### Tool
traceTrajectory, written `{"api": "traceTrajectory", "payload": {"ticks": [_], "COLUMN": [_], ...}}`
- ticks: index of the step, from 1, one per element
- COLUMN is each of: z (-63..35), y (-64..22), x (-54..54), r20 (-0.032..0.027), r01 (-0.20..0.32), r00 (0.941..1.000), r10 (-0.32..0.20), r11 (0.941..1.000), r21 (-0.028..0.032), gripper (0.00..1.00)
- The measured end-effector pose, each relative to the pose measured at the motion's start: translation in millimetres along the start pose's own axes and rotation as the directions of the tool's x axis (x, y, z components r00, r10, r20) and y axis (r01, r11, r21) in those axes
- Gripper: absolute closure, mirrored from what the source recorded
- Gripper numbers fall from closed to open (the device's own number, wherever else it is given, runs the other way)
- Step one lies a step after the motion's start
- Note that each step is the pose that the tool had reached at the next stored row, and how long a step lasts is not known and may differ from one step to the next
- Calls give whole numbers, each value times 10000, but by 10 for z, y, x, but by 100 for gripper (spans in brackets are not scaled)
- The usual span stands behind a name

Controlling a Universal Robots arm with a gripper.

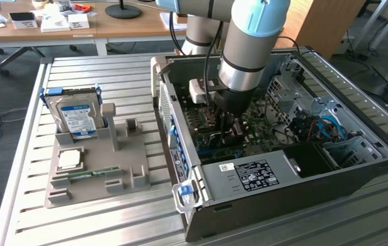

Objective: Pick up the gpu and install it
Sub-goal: 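Insert the gpu into the slot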

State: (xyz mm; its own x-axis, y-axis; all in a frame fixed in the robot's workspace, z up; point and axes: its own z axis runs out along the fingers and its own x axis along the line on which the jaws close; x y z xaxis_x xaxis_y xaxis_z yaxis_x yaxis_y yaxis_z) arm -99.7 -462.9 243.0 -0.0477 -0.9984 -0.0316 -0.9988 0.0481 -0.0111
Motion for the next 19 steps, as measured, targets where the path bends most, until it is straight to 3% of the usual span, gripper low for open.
{"api": "traceTrajectory", "payload": {"ticks": [4, 19], "z": [-52, -624], "y": [-1, -7], "x": [-1, -20], "r20": [-3, 2], "r01": [0, 1], "r00": [10000, 10000], "r10": [0, -1], "r11": [10000, 10000], "r21": [-1, 18], "gripper": [49, 49]}}
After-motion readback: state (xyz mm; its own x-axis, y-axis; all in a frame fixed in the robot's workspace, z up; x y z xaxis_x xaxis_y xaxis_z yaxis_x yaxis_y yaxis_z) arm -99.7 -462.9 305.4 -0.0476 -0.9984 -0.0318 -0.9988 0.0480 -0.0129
